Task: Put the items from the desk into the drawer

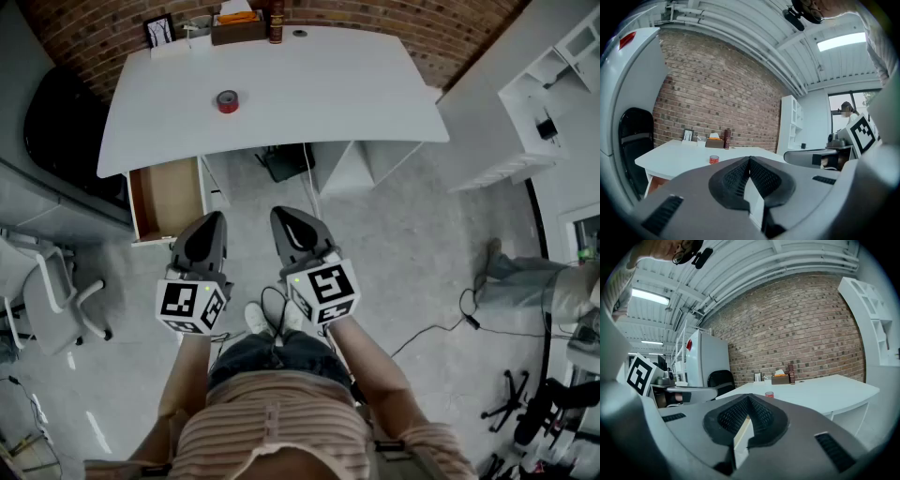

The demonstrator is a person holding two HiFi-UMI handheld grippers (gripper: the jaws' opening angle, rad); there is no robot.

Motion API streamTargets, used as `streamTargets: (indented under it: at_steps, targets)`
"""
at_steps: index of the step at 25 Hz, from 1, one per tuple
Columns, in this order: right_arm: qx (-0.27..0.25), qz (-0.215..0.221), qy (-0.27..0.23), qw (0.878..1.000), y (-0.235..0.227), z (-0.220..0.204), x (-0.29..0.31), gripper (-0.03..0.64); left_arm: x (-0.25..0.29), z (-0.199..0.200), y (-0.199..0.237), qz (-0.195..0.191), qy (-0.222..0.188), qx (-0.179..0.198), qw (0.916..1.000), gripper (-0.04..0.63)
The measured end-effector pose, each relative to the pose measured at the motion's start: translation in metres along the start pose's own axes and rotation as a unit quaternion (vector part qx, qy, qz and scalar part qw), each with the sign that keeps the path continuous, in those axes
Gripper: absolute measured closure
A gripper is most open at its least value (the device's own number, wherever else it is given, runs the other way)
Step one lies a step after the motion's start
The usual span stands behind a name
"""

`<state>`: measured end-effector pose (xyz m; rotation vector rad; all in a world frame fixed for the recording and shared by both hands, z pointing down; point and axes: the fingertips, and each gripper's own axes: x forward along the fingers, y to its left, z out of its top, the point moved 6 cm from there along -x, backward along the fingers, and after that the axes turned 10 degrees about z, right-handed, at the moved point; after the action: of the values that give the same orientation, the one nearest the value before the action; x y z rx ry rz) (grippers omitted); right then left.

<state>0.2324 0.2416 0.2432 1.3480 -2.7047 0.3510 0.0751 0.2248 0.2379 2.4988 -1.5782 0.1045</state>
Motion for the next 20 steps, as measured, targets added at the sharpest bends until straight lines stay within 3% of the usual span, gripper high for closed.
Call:
streamTargets:
  at_steps: [7, 15, 20]
  targets:
    - [-0.007, 0.011, -0.027, 1.0, -0.002, 0.004, 0.005, 0.6, 0.004, 0.007, -0.003, 0.001, -0.015, 0.015, 0.9998, 0.585]
    - [-0.009, 0.019, -0.008, 1.0, 0.0, -0.002, -0.001, 0.6, -0.001, 0.002, 0.001, 0.011, -0.013, 0.007, 0.9998, 0.584]
    - [0.008, 0.0, -0.006, 1.0, 0.011, -0.008, 0.011, 0.6, -0.001, 0.003, 0.027, 0.005, -0.008, 0.016, 0.9998, 0.584]
